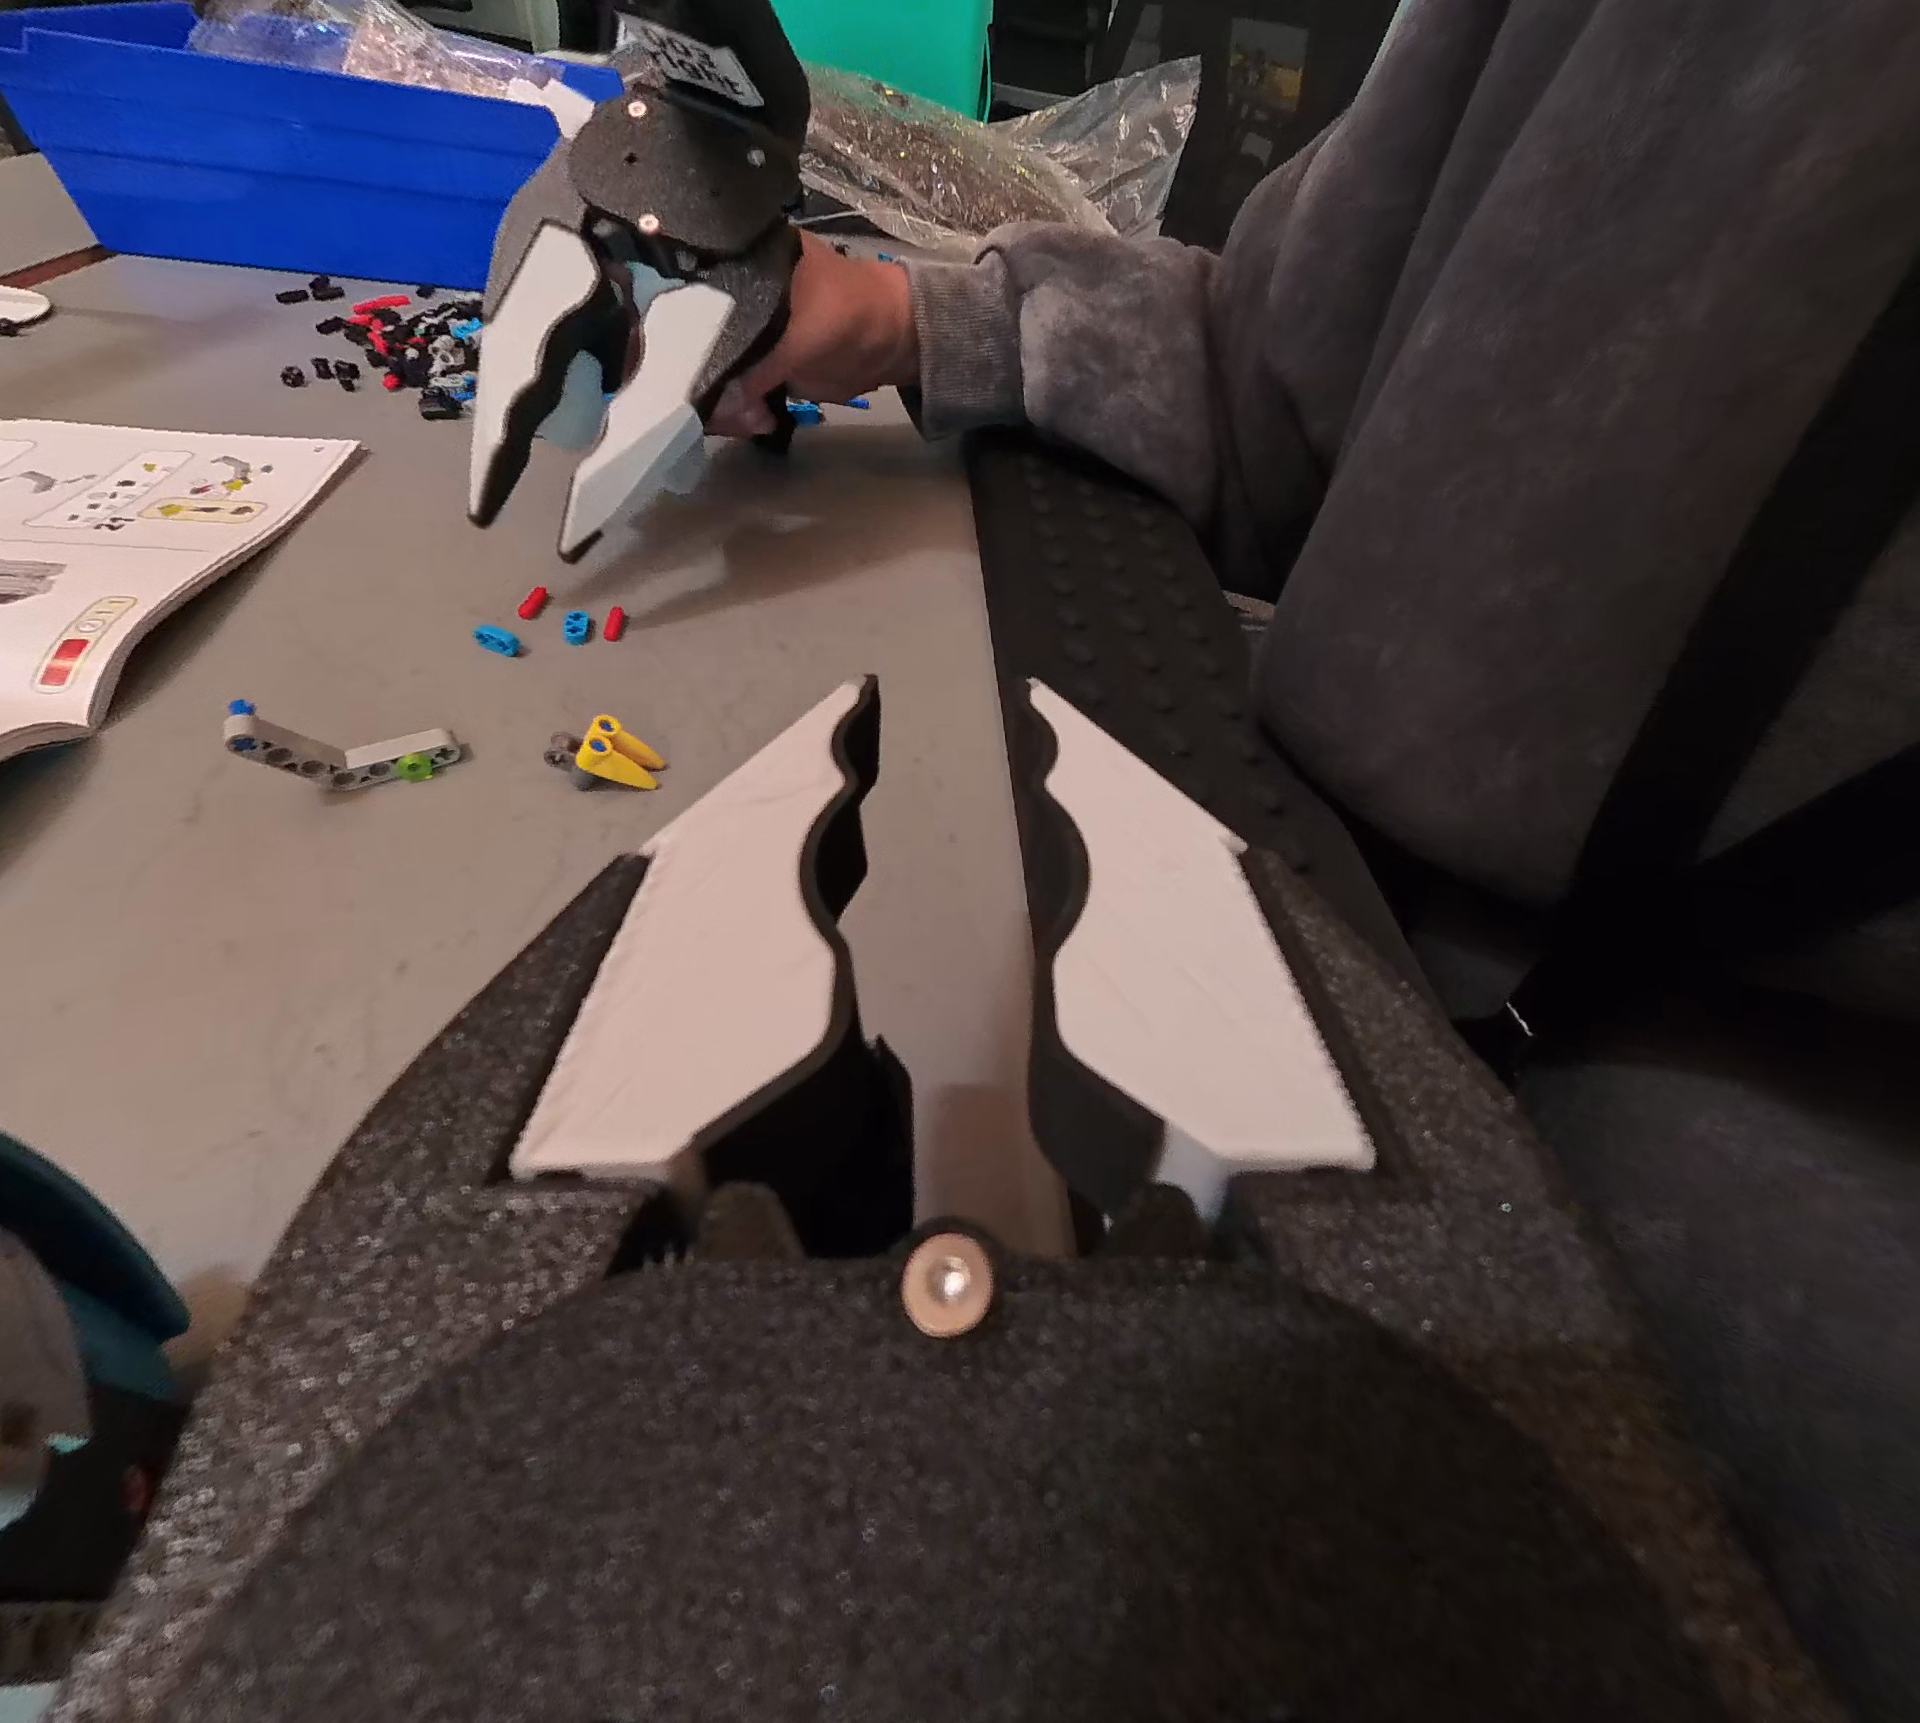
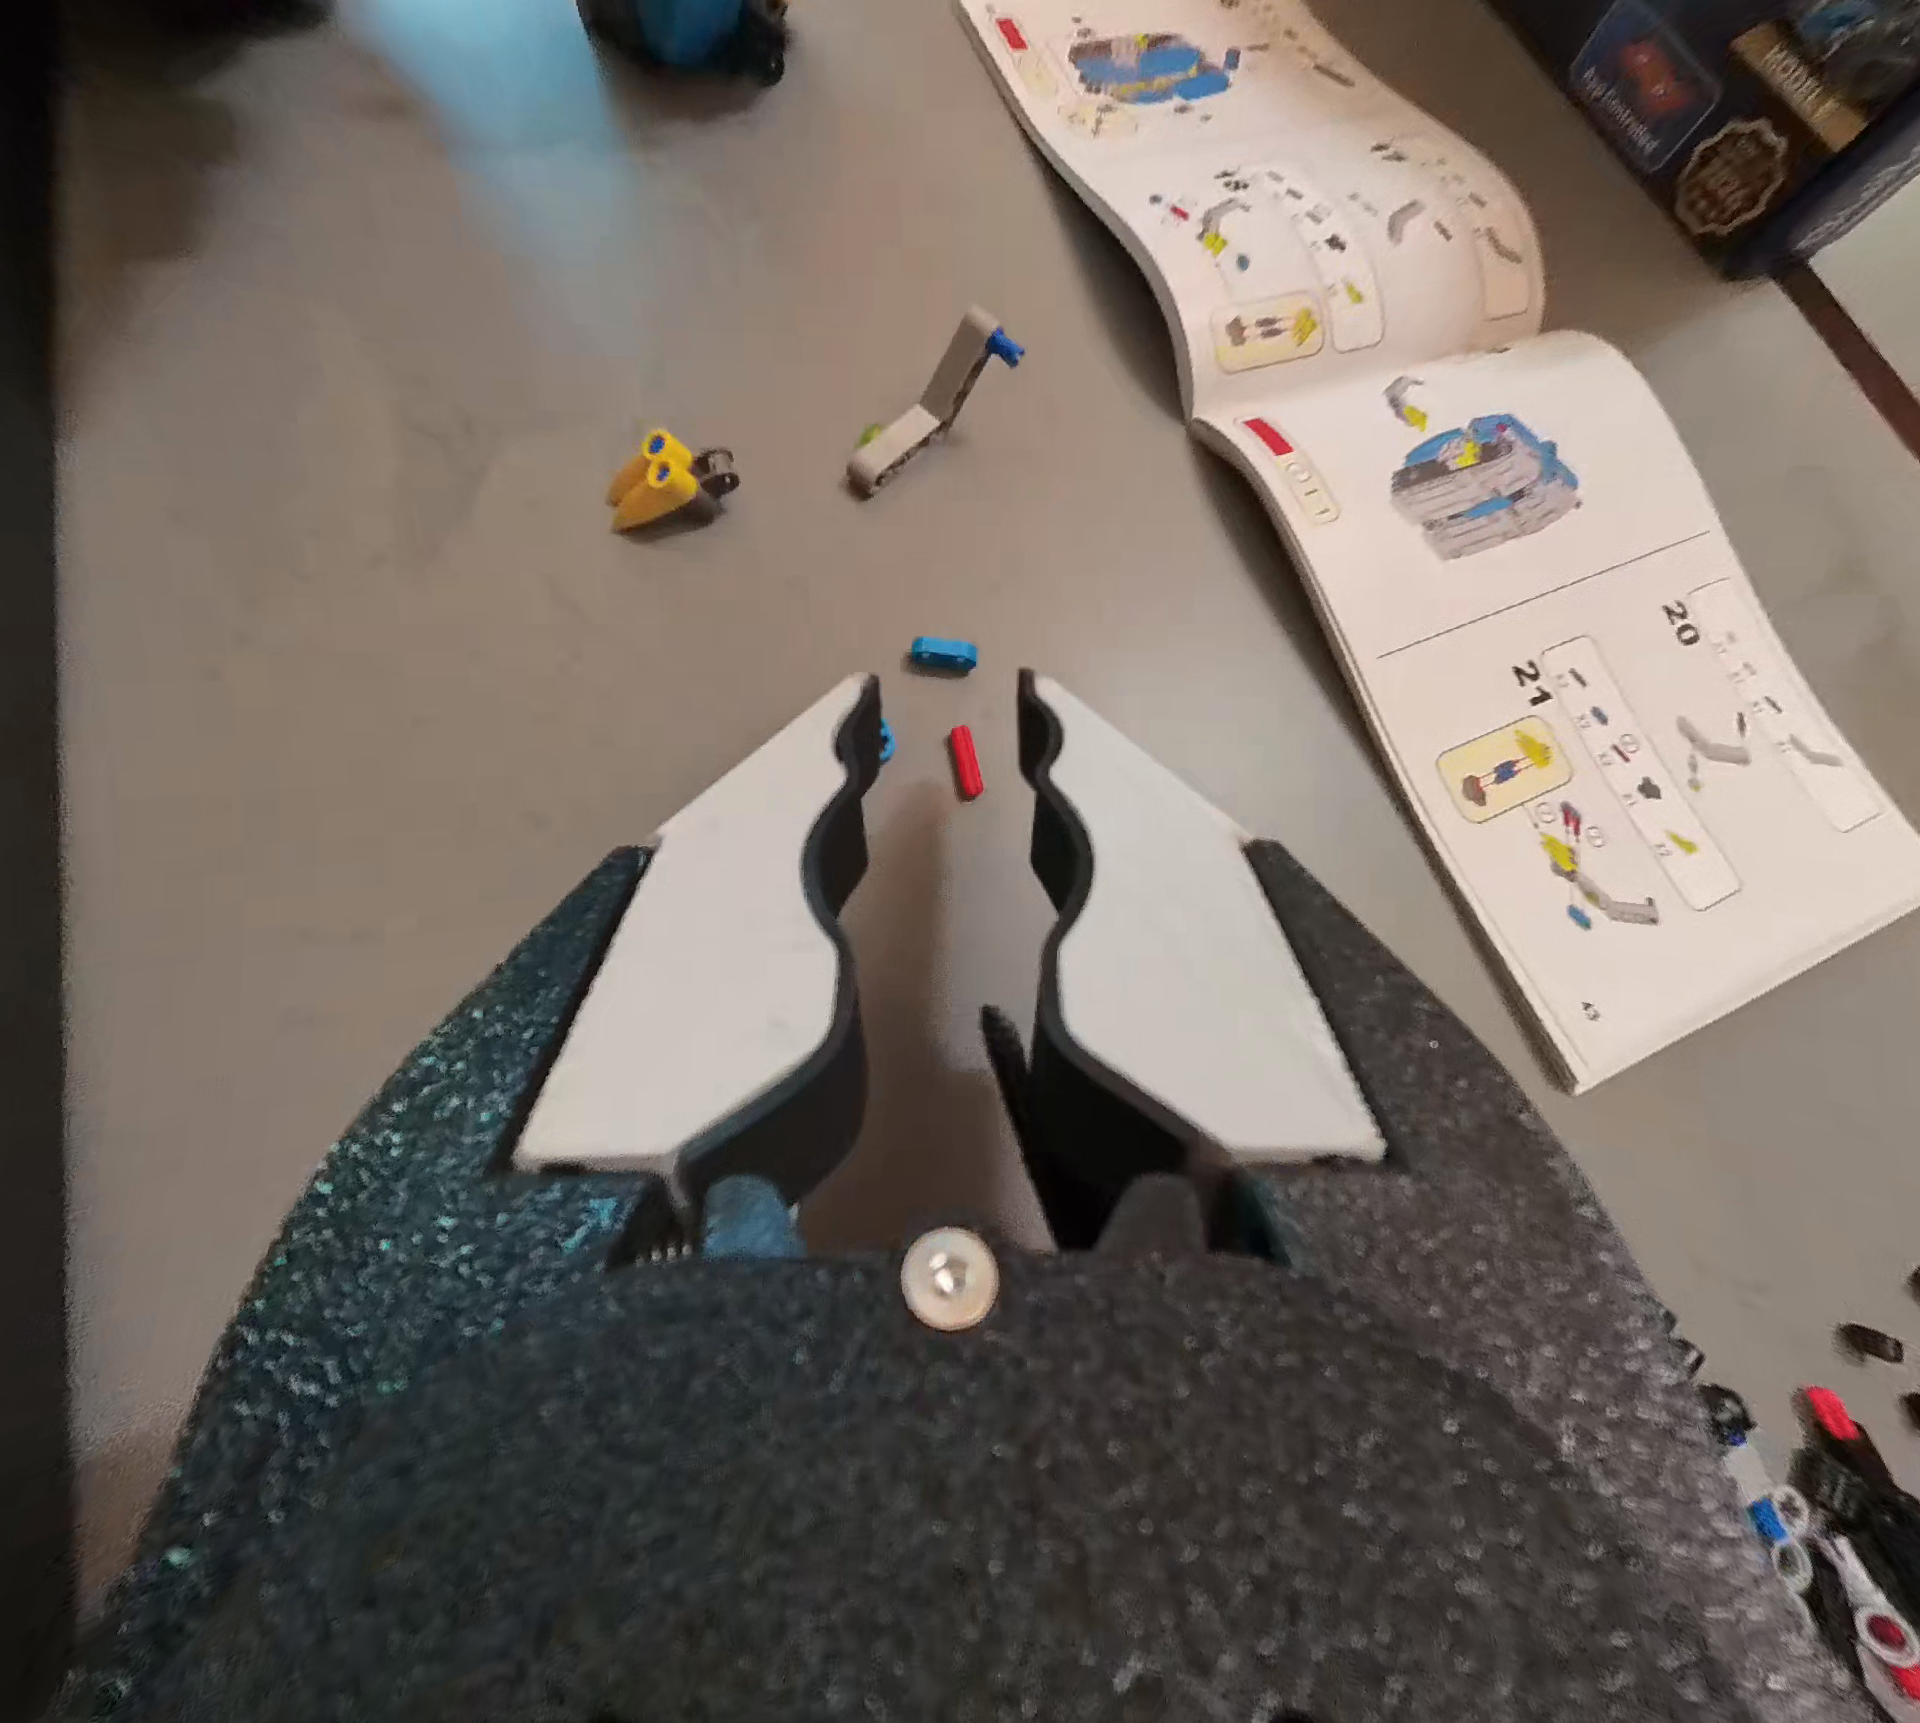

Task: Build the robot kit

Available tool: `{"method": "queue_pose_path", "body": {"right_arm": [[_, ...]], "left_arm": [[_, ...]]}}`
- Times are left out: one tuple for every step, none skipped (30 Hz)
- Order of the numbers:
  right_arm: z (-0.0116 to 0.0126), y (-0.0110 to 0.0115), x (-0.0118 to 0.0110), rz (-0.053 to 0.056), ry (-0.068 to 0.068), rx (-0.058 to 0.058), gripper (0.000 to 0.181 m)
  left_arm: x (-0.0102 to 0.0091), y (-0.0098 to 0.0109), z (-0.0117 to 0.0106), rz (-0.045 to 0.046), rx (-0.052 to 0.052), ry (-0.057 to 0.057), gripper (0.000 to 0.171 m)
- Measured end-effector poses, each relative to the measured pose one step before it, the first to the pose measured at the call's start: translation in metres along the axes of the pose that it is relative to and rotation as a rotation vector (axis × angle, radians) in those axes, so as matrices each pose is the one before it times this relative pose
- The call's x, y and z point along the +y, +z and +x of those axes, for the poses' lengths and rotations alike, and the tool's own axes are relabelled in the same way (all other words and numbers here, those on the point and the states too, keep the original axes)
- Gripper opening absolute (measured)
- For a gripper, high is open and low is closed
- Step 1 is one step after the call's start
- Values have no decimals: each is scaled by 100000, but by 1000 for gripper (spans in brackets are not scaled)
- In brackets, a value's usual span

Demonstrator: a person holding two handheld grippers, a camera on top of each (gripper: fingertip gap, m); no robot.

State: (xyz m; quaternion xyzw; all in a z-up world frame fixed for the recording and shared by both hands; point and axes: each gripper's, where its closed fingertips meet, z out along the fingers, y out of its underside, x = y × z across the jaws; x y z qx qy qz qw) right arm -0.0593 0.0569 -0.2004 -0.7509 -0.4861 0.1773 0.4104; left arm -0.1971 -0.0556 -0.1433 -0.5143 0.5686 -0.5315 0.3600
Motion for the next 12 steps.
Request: {"method": "queue_pose_path", "body": {"right_arm": [[113, -14, -141, 672, 776, 314, 25], [296, 44, 33, -259, 488, 1534, 25], [209, 76, 123, -551, 5, 1204, 25], [57, 68, 72, -92, 172, 433, 24], [12, 57, -18, 146, 411, 303, 24], [-11, 47, -31, 5, 73, 279, 23], [-55, 49, -72, 164, -419, 220, 21], [-4, 67, 38, -428, -715, 545, 19], [10, 113, 162, -988, -871, 587, 18], [26, 148, 231, -1363, -824, 625, 18], [-44, 160, 230, -1347, -738, 130, 18], [-41, 110, 145, -1007, -764, 227, 18]], "left_arm": [[13, 6, -18, -77, 76, -220, 25], [-7, -14, -13, 44, 25, -154, 25], [-2, 2, -11, 72, 11, -117, 25], [3, 1, -7, -51, 52, -105, 25], [20, 11, 2, -113, 75, -93, 25], [0, 11, -10, -46, 50, -95, 25], [9, 5, -9, -22, 40, -118, 25], [3, 1, -1, -51, 65, -156, 25], [7, 11, -12, -34, 70, -186, 25], [-6, -8, -21, 15, 37, -176, 25], [2, 0, -8, 41, 21, -147, 25], [-7, -3, -8, 31, 27, -110, 25]]}}
